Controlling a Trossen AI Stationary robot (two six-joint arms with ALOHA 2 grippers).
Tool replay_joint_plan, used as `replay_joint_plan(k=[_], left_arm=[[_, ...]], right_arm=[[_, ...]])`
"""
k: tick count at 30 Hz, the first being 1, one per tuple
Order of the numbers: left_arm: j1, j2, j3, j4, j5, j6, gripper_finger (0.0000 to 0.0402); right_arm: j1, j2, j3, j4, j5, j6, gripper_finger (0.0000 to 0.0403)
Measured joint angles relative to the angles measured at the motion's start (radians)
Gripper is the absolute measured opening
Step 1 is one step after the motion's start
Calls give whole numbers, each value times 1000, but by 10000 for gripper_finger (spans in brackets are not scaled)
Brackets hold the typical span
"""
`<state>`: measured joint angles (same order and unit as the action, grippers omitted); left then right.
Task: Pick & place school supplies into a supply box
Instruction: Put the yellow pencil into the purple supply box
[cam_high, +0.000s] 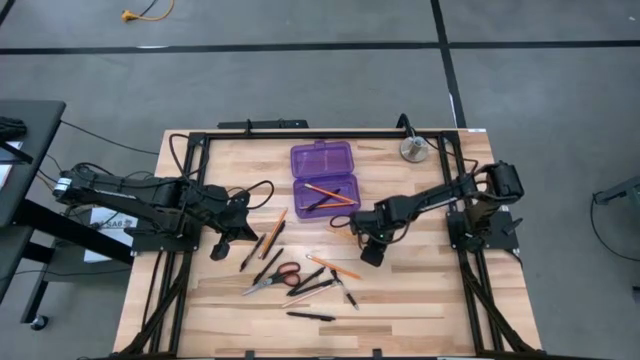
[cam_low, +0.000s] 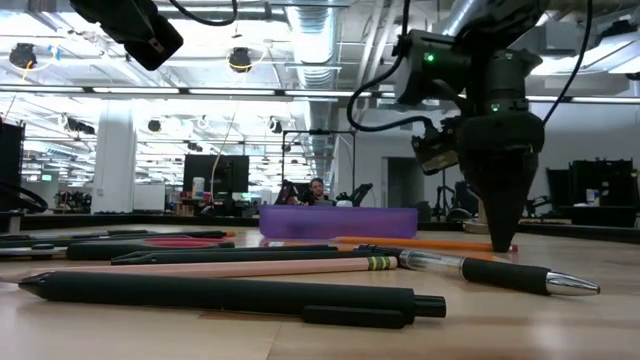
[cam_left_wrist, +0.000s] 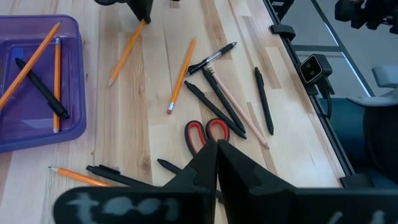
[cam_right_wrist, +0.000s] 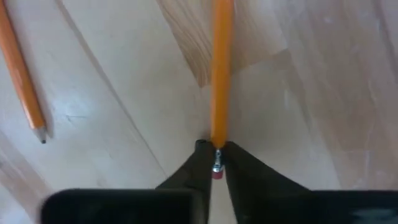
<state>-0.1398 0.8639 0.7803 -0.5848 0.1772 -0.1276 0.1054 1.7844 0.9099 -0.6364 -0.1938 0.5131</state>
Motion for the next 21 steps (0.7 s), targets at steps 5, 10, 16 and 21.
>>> replay_joint_plan(k=[5,10,16,21], left_arm=[[0,0,0,0,0,0,0],[0,0,0,-1,0,-5,0],[0,0,0,-4,1,-12,0],[0,0,0,-2,1,-12,0]], right_arm=[[1,-13,-2,-9,1,-1,14],[20,-50,-11,-4,25,9,4],[77,-135,-19,-31,28,69,2],[136,-189,-18,-55,67,139,2]])
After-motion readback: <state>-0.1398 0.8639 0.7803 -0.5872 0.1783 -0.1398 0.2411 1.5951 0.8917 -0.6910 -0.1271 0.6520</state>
